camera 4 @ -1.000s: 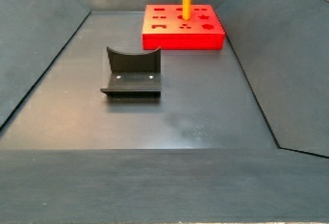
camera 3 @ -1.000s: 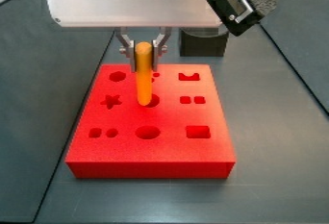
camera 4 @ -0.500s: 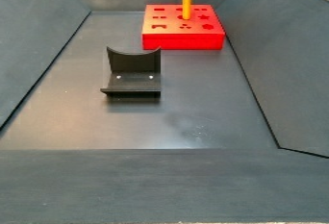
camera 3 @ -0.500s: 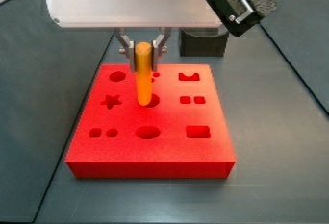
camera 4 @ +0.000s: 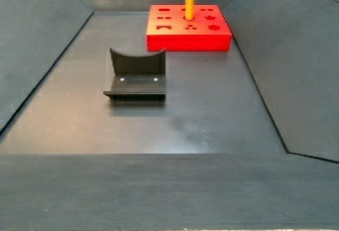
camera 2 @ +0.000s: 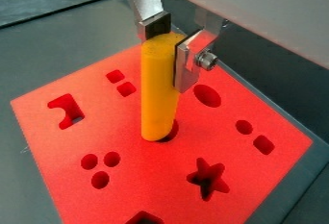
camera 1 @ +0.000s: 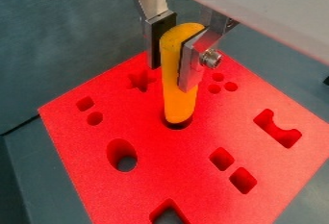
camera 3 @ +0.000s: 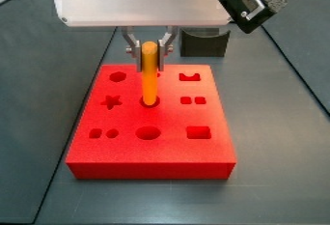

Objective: Pick up the oval object. Move up. Move to above the board. Insert the oval object.
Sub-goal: Insert the oval object.

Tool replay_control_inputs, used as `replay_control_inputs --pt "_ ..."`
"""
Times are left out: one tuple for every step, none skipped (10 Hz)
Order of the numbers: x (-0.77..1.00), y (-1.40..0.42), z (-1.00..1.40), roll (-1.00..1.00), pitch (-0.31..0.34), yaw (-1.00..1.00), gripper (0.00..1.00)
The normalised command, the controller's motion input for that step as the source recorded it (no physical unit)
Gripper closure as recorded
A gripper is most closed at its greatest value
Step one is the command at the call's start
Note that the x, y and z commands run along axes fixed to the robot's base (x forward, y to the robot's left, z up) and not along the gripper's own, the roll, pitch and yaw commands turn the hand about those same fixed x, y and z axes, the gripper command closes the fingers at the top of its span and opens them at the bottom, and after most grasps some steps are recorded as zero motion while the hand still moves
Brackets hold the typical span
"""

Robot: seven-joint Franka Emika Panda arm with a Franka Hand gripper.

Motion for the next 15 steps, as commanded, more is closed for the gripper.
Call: replay_control_inputs --pt "0.02 -0.02 -0.13 -0.09 -0.049 0.0 1.0" --pt "0.02 -0.06 -0.19 -0.19 -0.079 -0.01 1.0" --pt "0.0 -0.05 -0.19 -0.16 -0.074 0.0 1.0" --pt "0.0 -0.03 -0.16 -0.15 -0.073 0.0 1.0" --pt "0.0 -0.01 -0.16 -0.14 -0.071 0.0 1.0" --pt "0.0 0.0 -0.11 -0.1 -0.071 0.0 1.0" --pt "-0.06 0.0 -0.05 -0.09 -0.08 0.0 1.0" --pt "-0.16 0.0 0.0 -0.1 -0.081 0.0 1.0" --pt "-0.13 0.06 0.14 -0.13 -0.083 0.0 1.0" --pt "-0.04 0.07 0.29 -0.17 -0.09 0.0 1.0" --pt "0.0 0.02 0.3 -0.23 -0.119 0.0 1.0" --pt "0.0 0.0 0.05 -0.3 -0.141 0.0 1.0" --pt "0.01 0.0 0.0 -0.3 -0.121 0.0 1.0" --pt "0.0 0.0 -0.1 -0.24 -0.107 0.0 1.0" --pt "0.0 0.0 -0.1 -0.18 -0.076 0.0 1.0"
